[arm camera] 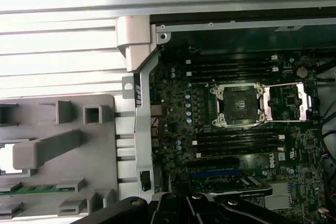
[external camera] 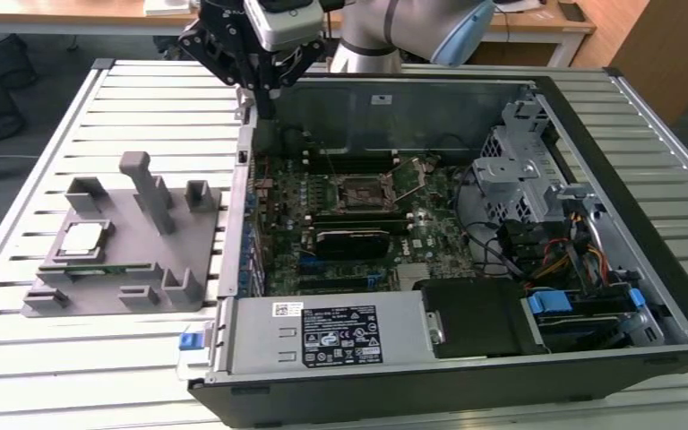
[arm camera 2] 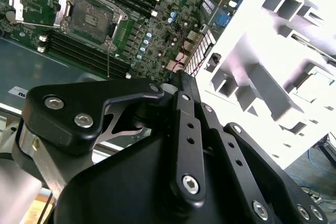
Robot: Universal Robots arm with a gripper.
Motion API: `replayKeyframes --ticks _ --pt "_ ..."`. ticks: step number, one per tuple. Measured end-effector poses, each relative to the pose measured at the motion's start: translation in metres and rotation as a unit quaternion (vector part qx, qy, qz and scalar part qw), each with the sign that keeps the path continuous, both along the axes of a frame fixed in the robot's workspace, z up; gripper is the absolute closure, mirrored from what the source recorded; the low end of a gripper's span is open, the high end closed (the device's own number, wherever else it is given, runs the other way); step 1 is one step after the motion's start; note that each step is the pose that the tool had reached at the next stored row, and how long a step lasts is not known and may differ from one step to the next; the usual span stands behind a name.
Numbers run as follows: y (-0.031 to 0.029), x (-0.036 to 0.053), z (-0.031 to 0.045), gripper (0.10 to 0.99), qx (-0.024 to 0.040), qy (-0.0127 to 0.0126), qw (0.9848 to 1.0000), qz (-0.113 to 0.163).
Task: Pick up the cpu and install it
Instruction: 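Reach for the cpu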
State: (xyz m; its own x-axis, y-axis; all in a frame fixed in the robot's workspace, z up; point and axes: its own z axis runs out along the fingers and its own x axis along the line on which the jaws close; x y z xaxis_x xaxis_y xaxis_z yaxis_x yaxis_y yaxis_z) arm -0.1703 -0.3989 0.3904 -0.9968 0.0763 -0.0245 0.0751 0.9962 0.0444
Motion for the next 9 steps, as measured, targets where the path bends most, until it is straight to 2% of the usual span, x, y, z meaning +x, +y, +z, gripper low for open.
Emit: replayKeyframes --ticks 9 --pt "0.0 -0.0027 -0.0006 0.98 0.0 0.0 1.0 0.0"
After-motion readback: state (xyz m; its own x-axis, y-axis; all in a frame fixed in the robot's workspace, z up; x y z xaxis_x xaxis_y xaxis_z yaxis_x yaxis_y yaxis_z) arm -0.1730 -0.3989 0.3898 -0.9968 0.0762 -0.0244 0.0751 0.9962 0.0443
